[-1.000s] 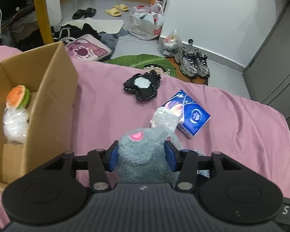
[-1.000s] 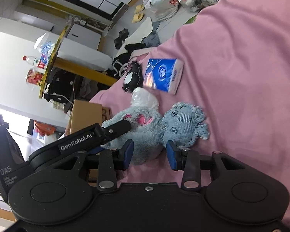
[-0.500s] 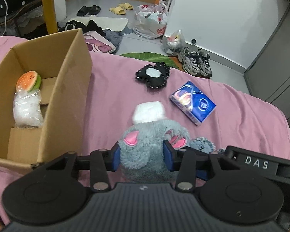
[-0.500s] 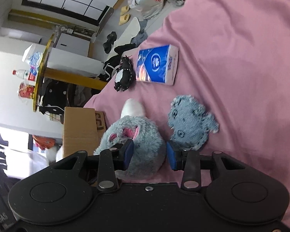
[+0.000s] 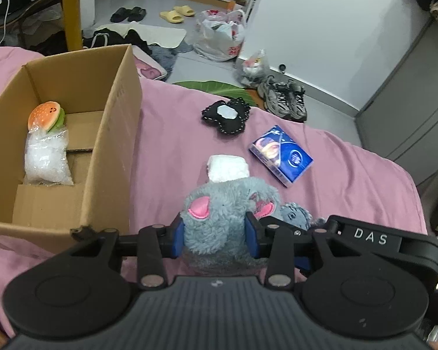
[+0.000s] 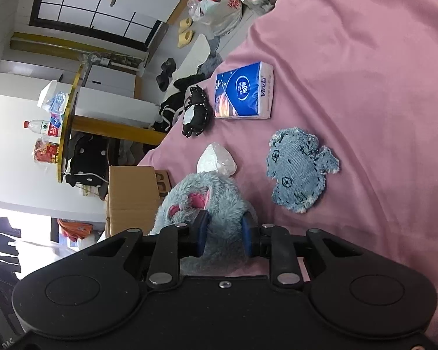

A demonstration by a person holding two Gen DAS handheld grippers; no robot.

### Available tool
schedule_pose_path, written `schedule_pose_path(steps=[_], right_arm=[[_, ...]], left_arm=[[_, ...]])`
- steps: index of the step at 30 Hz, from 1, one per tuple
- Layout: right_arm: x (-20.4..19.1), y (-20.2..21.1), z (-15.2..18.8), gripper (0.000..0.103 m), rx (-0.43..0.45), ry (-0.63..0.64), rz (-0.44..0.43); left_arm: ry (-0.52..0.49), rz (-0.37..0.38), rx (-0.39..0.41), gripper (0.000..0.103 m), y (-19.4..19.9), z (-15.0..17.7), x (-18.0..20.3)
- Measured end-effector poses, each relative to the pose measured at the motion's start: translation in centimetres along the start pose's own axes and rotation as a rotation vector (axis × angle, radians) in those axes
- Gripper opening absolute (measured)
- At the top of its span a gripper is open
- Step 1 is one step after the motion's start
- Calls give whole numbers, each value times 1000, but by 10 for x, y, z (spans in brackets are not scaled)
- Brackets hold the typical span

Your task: Organize soft objects

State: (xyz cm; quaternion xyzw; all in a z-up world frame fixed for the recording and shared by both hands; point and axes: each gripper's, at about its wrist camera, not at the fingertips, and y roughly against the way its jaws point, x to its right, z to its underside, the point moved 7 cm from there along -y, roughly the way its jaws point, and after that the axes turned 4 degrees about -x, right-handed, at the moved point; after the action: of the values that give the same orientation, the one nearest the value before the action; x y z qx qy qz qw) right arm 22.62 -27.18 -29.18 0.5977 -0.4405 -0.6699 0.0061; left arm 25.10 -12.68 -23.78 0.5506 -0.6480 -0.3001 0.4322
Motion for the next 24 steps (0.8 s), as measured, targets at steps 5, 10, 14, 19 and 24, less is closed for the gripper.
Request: schedule_pose_path(steps=[5,10,14,19,24], right_arm=[[-10,12,6,23,41,15,-5],[-30,25,9,23,81,38,-25],[-49,32,13,23,109,66,-40],[-69,41,20,23,137,96,-52],[-88,48,27,23,163,127,-56]], left_arm=[[-19,20,9,40,14,0,1],[-34,49,42,40,36,-5,-2],[-38,66,80,40,58,-10,-5],[-33,88,119,40,81,-16,-11],[-30,105,154,40,102,-19,-18]])
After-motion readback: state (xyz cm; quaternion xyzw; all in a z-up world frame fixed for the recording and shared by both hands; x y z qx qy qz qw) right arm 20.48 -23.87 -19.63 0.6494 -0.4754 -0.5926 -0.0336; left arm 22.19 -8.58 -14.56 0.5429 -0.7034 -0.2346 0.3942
